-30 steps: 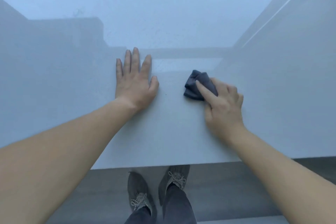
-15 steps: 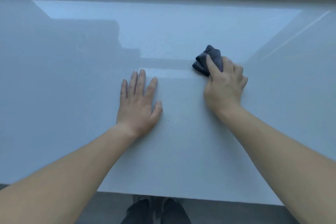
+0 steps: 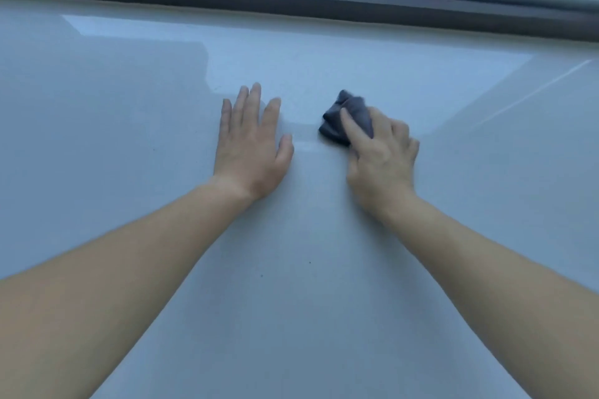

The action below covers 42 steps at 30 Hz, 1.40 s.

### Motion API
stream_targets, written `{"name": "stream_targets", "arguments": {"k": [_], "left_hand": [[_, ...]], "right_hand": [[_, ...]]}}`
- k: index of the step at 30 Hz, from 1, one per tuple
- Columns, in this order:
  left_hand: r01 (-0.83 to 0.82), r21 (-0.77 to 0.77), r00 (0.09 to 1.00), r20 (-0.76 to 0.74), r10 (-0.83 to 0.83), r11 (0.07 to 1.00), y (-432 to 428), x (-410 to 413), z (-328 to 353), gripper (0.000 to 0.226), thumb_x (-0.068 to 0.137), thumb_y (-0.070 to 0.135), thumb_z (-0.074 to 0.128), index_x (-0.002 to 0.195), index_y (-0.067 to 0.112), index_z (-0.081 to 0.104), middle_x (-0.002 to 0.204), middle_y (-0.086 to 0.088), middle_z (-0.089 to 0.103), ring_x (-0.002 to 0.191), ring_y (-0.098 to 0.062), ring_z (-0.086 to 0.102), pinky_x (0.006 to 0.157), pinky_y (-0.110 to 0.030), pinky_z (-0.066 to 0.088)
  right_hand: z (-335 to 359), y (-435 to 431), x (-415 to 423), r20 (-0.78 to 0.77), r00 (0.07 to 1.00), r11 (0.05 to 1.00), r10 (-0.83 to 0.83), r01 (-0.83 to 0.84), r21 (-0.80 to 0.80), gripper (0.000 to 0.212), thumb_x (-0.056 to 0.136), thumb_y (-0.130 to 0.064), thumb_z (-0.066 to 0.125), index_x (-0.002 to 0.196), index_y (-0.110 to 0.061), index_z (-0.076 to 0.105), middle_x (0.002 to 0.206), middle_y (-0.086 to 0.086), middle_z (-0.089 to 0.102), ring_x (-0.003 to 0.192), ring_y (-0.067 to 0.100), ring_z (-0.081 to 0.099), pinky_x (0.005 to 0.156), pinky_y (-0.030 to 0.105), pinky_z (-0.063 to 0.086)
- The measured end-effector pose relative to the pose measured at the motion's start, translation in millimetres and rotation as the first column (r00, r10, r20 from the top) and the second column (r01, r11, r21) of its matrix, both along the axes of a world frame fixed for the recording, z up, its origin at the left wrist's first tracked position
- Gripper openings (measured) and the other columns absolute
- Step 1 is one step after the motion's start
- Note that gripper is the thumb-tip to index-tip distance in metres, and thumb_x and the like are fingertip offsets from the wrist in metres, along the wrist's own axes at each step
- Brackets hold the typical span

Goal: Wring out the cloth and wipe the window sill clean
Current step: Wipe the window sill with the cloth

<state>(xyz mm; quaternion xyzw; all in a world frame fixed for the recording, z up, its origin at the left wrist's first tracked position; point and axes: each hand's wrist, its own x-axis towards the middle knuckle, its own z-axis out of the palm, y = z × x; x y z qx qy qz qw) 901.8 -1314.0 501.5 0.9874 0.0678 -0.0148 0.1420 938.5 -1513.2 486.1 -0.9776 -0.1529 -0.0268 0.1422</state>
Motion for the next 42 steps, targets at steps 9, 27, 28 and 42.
{"name": "stream_targets", "arguments": {"k": [9,27,28,42], "left_hand": [[0.027,0.071,0.994,-0.104,-0.019,0.997,15.4,31.8,-19.9,0.071,0.094,0.048,0.018,0.156,0.017,0.007,0.165,-0.013,-0.008,0.151,-0.026,-0.015,0.121,-0.046,-0.010],[0.037,0.064,0.999,-0.021,-0.036,0.997,10.7,40.6,-14.6,0.072,0.087,0.046,0.034,0.144,0.003,0.037,0.153,-0.028,0.025,0.147,-0.046,0.013,0.117,-0.062,0.010],[0.022,0.056,0.999,-0.027,-0.020,0.998,9.0,41.9,-13.3,0.072,0.087,0.047,0.034,0.144,0.004,0.037,0.154,-0.027,0.024,0.147,-0.045,0.012,0.117,-0.063,0.008],[0.096,0.081,0.994,-0.066,-0.091,0.992,-7.3,57.6,-15.7,0.068,0.091,0.045,0.022,0.155,0.024,0.016,0.166,-0.006,0.002,0.152,-0.028,-0.007,0.120,-0.055,-0.002]], "right_hand": [[-1.0,-8.5,93.1,-0.002,0.968,0.968,-0.251,0.251,0.017,0.052,0.094,-0.019,0.040,0.142,-0.040,0.042,0.138,0.001,0.043,0.119,0.033,0.035,0.090,0.040,0.025],[3.2,78.6,142.0,0.017,0.984,0.978,0.179,-0.176,-0.112,0.058,0.091,-0.024,0.044,0.147,-0.037,0.038,0.144,0.004,0.041,0.118,0.036,0.038,0.090,0.042,0.029],[4.9,82.7,149.3,0.013,0.980,0.974,0.197,-0.195,-0.115,0.056,0.092,-0.025,0.043,0.146,-0.038,0.039,0.143,0.003,0.041,0.119,0.035,0.038,0.091,0.042,0.029],[-5.0,-36.8,160.1,0.065,0.940,0.942,-0.336,0.335,0.023,0.053,0.092,-0.015,0.044,0.139,-0.040,0.049,0.132,0.001,0.049,0.117,0.034,0.039,0.088,0.036,0.024]]}}
